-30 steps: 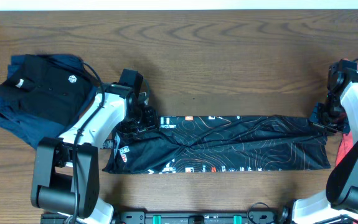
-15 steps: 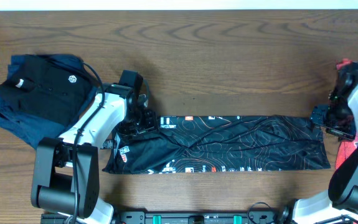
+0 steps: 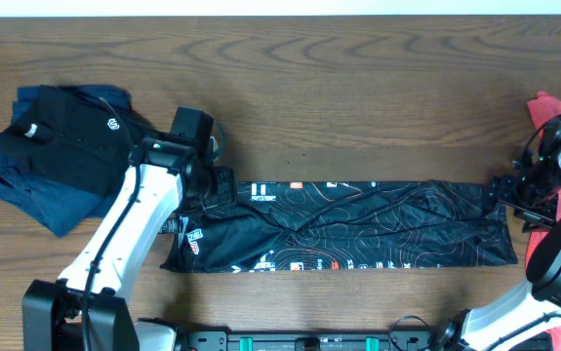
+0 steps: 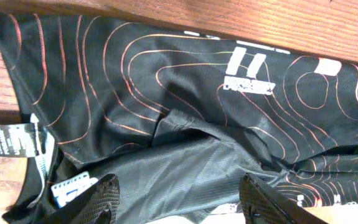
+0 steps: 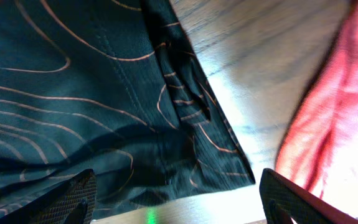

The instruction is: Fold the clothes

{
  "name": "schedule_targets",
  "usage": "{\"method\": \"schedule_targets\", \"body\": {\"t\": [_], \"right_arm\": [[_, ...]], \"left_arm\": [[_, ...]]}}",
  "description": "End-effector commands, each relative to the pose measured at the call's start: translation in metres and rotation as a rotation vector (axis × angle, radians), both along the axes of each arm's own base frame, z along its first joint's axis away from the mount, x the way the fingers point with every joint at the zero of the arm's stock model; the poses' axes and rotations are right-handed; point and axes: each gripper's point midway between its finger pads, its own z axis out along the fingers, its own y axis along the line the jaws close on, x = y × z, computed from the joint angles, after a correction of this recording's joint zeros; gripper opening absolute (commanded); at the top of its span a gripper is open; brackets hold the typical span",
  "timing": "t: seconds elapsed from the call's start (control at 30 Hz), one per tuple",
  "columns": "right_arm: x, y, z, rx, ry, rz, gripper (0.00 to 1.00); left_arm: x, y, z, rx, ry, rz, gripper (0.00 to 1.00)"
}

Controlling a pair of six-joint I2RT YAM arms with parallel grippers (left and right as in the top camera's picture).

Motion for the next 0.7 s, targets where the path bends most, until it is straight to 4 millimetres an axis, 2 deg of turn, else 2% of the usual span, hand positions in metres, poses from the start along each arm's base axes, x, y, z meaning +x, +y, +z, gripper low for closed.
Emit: {"method": "schedule_targets", "body": {"t": [0.0,0.37,0.47,0.53,0.57,0.67], "right_arm": [[-0.008,-0.002,-0.014,0.018,0.055,0.026,0.82],[-0.025,0.007,-0.05,0.072,0.158,0.027,0.81],[-0.025,0.011,-0.057,0.089,0.141,0.021,0.77],[-0.023,0.014,-0.059,0.107,0.126,0.025,0.66],[-0.021,0.015,-0.059,0.11,0.121,0.026,0.57],[-0.019,0.016,-0.06,0.118,0.108,0.023,0.13]], "left_arm": [[-0.004,0.005,0.0,0.026,0.006,-0.009,0.64],[-0.004,0.005,-0.001,0.027,0.009,-0.009,0.64],[-0.004,0.005,-0.001,0.027,0.009,-0.009,0.64],[-0.005,0.005,-0.001,0.027,0.01,-0.009,0.64],[-0.005,0.005,-0.001,0.027,0.01,-0.009,0.64],[-0.004,0.005,-0.001,0.027,0.009,-0.009,0.64]]}}
